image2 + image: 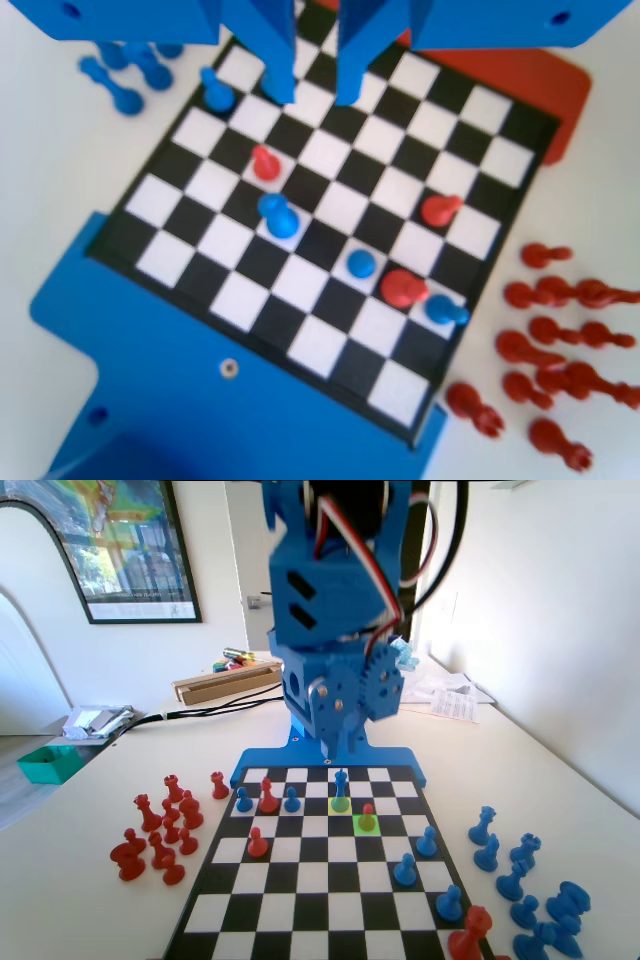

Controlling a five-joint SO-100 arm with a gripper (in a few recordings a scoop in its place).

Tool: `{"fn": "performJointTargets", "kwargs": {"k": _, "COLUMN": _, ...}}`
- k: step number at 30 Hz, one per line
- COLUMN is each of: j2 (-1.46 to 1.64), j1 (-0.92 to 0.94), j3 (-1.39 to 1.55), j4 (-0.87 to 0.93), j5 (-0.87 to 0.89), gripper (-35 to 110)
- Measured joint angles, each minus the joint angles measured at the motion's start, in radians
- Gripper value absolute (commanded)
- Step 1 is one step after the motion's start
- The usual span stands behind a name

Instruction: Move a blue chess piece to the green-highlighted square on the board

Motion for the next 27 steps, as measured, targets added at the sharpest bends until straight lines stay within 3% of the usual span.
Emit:
{"fn": "performJointTargets", "kwargs": {"k": 16, "j2": -0.163, "j1": -0.054, "j3": 0.046, "j4": -0.212, "j5": 0.115, "gripper": 14}}
{"fn": "performJointTargets", "kwargs": {"k": 27, "j2": -0.224, "j1": -0.12, "j3": 0.049, "j4": -0.256, "j5": 0.189, "gripper": 15}}
